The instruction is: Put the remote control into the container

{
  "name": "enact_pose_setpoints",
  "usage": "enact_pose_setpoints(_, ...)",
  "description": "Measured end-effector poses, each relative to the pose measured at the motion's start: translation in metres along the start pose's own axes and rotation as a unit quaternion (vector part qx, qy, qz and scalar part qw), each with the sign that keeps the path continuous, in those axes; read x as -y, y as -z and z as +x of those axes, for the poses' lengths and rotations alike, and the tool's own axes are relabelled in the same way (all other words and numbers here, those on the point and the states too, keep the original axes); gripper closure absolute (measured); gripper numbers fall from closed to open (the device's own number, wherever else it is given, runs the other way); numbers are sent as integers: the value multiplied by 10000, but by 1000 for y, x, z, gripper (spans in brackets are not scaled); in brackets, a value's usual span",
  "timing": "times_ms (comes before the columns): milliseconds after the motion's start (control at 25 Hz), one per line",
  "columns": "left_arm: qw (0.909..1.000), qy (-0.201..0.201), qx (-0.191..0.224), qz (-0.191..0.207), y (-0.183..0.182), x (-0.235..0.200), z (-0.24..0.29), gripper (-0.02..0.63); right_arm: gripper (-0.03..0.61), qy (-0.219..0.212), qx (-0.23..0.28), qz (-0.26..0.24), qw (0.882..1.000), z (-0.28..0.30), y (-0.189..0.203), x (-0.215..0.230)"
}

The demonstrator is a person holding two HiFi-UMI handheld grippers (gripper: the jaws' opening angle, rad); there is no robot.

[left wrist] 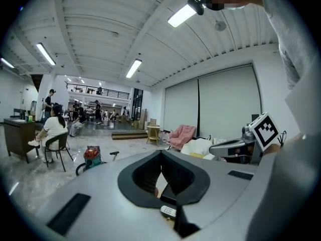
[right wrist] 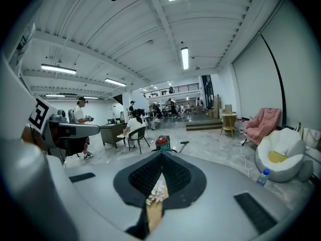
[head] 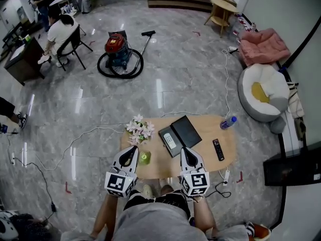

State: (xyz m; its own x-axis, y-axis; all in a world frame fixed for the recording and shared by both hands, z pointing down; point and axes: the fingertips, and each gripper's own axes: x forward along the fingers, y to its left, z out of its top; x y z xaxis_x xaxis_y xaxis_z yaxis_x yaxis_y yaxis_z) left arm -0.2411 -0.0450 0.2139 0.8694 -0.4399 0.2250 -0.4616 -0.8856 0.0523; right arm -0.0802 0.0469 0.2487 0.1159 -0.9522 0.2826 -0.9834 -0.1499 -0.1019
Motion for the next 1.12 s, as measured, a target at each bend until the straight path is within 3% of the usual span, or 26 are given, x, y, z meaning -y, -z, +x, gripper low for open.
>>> enact_pose_setpoints(200,9990,358,2,256,1,24,-9,606,568,305,115,63,9995,-29,4,1)
enact_pose_setpoints(480,9920,1201,-40,398,15,74,-17,606,568,1183,159,303,9924,-99,28,13)
enact_pose_setpoints(640,9817,1771,-83,698,20,116,-7,606,568,1795,141,438,9827,-146,45,35)
enact_pose_setpoints(880,9613,2629,-174,799,28,189,19,606,568,2674,120,707,9609,-212,68,79)
enact_pose_setpoints(1120,9412,3228,-396,918,53,260,60,606,568,3173,42,894,9441,-250,100,133)
